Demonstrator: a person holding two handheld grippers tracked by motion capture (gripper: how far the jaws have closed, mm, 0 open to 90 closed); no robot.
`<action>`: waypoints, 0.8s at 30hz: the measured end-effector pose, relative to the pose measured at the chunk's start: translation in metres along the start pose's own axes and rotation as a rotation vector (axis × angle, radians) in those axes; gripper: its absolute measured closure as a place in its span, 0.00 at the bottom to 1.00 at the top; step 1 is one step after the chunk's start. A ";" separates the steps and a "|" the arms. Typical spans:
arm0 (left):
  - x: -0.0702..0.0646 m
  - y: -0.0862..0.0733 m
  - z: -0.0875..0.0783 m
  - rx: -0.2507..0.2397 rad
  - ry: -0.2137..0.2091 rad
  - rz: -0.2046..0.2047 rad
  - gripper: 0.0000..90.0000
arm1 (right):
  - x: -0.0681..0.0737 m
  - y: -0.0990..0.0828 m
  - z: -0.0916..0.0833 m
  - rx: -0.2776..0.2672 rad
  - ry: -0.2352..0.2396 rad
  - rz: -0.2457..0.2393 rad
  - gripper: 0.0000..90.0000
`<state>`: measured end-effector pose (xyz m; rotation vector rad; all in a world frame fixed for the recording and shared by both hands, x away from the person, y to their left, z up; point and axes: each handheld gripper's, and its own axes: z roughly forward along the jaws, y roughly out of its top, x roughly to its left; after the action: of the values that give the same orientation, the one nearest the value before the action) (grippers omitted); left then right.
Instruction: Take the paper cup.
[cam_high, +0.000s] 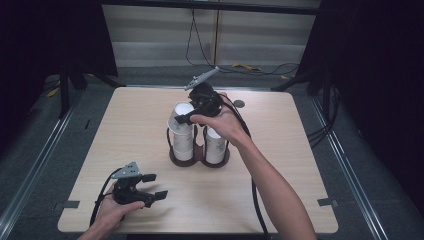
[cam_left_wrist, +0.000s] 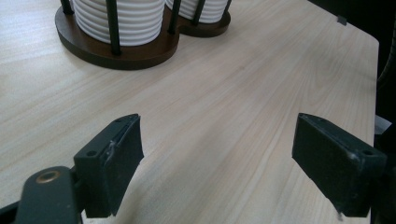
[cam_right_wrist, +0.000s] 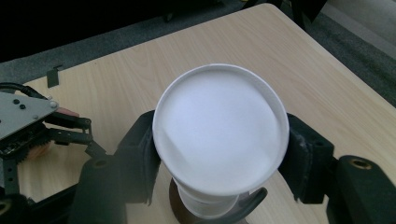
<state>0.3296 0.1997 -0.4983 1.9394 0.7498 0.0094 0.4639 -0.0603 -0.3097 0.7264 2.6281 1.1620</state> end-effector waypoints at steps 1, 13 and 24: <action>0.000 0.000 0.000 -0.006 -0.002 0.004 0.18 | 0.001 0.000 -0.001 0.001 -0.003 0.003 0.42; 0.002 0.005 -0.005 -0.047 0.010 -0.014 0.18 | 0.010 -0.005 -0.019 -0.054 0.012 0.002 0.42; -0.007 0.012 -0.009 -0.076 0.012 -0.004 0.18 | 0.024 -0.020 -0.031 -0.079 0.050 0.001 0.42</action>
<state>0.3268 0.1998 -0.4814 1.8670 0.7505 0.0465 0.4249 -0.0801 -0.3024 0.6924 2.6051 1.2927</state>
